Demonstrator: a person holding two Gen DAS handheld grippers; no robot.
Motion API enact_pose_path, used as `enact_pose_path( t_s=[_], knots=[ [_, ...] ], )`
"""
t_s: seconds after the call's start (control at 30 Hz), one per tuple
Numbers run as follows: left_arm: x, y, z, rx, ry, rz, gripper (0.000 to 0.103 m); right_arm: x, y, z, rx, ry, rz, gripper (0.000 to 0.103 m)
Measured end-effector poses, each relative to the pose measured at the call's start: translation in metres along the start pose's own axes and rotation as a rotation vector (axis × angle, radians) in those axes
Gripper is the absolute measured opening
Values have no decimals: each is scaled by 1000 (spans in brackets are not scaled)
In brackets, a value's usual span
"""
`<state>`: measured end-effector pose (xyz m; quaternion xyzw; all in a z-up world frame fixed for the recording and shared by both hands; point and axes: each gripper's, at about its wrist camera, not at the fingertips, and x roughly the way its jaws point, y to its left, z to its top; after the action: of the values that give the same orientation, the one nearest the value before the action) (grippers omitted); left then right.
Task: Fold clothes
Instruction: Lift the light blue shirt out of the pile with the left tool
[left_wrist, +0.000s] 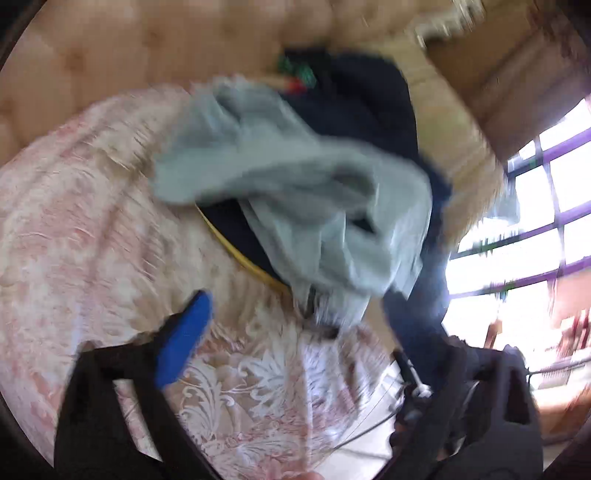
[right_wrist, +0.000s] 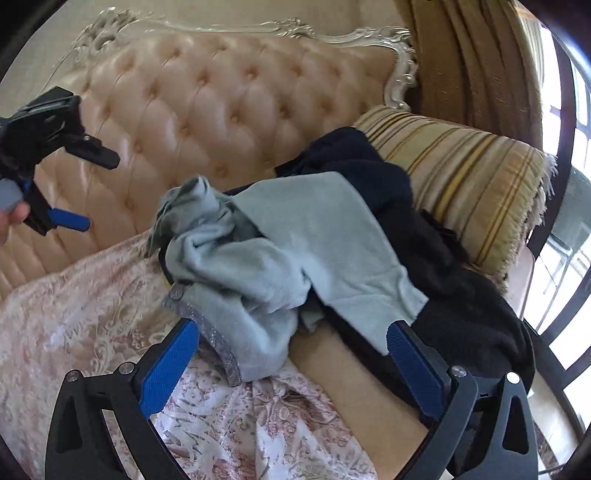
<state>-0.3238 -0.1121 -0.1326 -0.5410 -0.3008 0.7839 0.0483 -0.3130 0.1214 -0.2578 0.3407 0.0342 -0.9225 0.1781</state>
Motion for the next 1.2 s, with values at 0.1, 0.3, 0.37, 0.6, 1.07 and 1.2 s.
enact_pose_path(
  t_s=[0.1, 0.3, 0.37, 0.6, 1.07, 1.2],
  knots=[
    [46, -1, -16, 1, 67, 49, 77, -3, -6, -3, 54, 10, -1, 103],
    [92, -26, -16, 53, 159, 34, 12, -28, -14, -5, 35, -7, -38, 103],
    [77, -39, -12, 78, 143, 14, 11, -32, -18, -6, 39, -7, -45, 103],
    [-57, -99, 6, 206, -54, -134, 5, -49, -22, 6, 89, -54, 6, 103],
    [-110, -60, -4, 86, -208, -81, 81, -87, 3, 35, -11, -130, 65, 103],
    [-46, -4, -28, -61, -108, -153, 81, -62, -10, 15, 55, -53, 196, 103]
  ],
)
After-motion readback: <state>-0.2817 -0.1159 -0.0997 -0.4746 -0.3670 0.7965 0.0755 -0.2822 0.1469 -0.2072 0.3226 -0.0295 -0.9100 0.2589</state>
